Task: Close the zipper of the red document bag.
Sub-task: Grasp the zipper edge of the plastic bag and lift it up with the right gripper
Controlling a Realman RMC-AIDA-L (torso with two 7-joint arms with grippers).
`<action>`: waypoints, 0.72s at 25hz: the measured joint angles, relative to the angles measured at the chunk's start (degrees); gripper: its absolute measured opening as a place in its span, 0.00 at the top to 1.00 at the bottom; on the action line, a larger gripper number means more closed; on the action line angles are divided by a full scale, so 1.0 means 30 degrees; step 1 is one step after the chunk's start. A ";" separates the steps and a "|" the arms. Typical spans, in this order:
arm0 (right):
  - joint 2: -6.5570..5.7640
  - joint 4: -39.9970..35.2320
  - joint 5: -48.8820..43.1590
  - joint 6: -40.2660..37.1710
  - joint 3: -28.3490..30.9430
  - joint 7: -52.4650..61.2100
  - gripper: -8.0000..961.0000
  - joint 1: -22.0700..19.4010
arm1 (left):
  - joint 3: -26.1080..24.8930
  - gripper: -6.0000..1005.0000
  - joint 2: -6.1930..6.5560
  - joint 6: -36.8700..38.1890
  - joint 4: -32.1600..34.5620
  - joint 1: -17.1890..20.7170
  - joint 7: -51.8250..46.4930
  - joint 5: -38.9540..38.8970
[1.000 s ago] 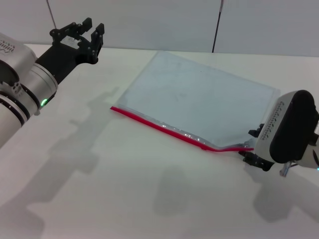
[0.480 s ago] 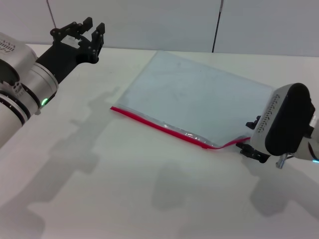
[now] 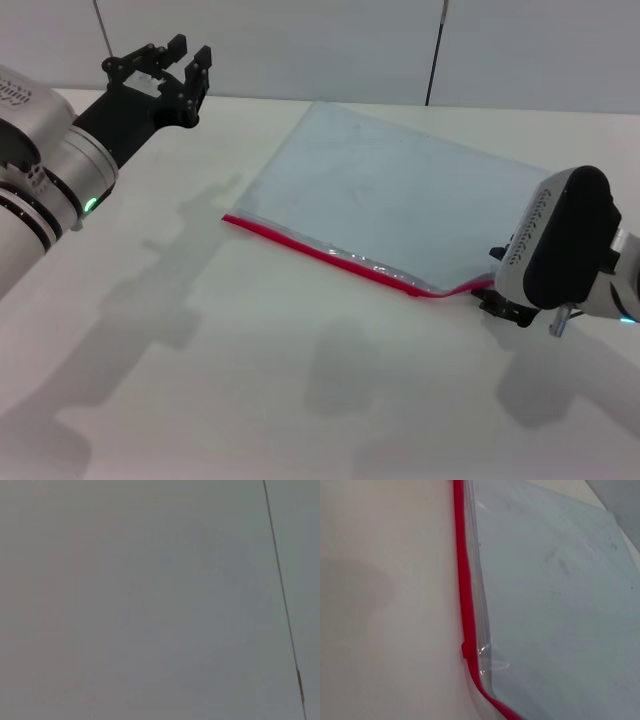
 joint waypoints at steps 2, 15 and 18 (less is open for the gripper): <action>-0.0001 0.0298 0.0075 0.0001 0.0044 0.0026 0.44 0.0234 | 0.0041 0.70 0.0000 0.0001 0.0000 0.0000 0.0000 0.0000; -0.0002 0.0936 0.0112 -0.0023 -0.0087 0.0148 0.52 0.0831 | 0.0089 0.71 0.0000 0.0001 0.0022 -0.0027 0.0001 0.0001; 0.0000 0.0839 0.0112 -0.0074 -0.0127 0.0148 0.57 0.0828 | 0.0087 0.70 0.0000 0.0000 0.0027 -0.0029 0.0000 0.0000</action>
